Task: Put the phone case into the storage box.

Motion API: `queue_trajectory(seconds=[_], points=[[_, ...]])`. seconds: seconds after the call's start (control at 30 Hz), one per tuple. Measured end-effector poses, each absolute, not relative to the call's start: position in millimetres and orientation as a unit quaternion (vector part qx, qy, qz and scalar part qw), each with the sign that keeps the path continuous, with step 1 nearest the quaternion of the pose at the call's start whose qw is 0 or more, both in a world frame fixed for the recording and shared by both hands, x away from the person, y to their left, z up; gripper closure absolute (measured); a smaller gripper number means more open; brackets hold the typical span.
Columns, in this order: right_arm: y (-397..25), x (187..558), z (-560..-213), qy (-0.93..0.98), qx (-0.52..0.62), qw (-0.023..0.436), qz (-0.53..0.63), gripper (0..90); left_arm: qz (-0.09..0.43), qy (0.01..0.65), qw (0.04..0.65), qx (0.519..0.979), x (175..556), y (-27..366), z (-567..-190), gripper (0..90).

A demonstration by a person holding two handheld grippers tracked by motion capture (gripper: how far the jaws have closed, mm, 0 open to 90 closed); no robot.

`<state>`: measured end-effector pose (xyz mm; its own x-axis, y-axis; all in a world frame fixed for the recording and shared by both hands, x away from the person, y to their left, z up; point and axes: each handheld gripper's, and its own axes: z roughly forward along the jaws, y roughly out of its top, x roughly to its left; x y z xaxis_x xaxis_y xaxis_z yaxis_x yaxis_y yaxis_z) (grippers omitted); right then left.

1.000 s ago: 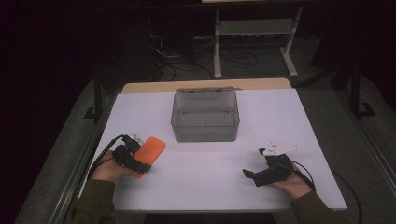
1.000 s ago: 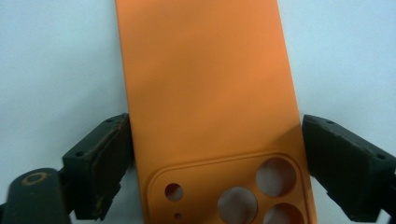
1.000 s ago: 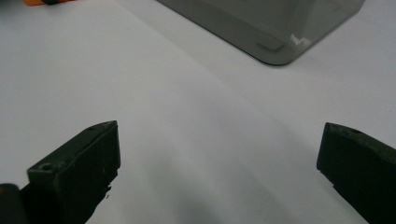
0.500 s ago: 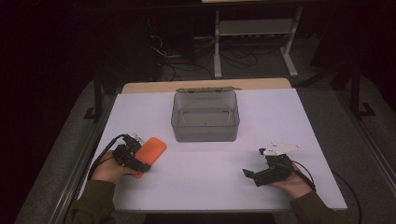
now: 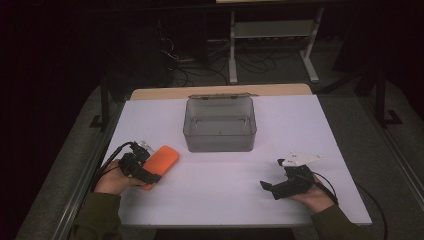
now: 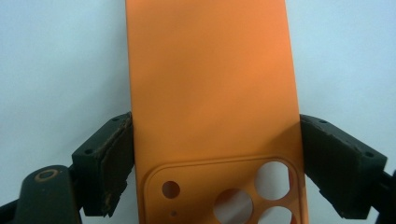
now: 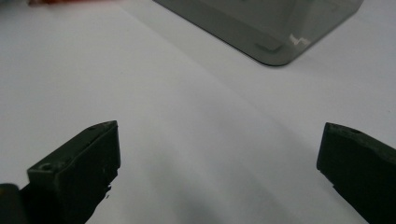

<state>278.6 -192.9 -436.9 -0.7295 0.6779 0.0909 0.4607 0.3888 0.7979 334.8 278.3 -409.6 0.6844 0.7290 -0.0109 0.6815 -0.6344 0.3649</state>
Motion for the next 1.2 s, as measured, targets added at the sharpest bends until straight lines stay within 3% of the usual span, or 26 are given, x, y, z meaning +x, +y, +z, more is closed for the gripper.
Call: queue_trajectory(seconds=[1.2], points=[[-192, 277, -436, 0.823, 0.345, 0.13, 0.432, 0.0, 0.036, 0.317, 0.221, 0.921, 322, 235, -394, 14.6]])
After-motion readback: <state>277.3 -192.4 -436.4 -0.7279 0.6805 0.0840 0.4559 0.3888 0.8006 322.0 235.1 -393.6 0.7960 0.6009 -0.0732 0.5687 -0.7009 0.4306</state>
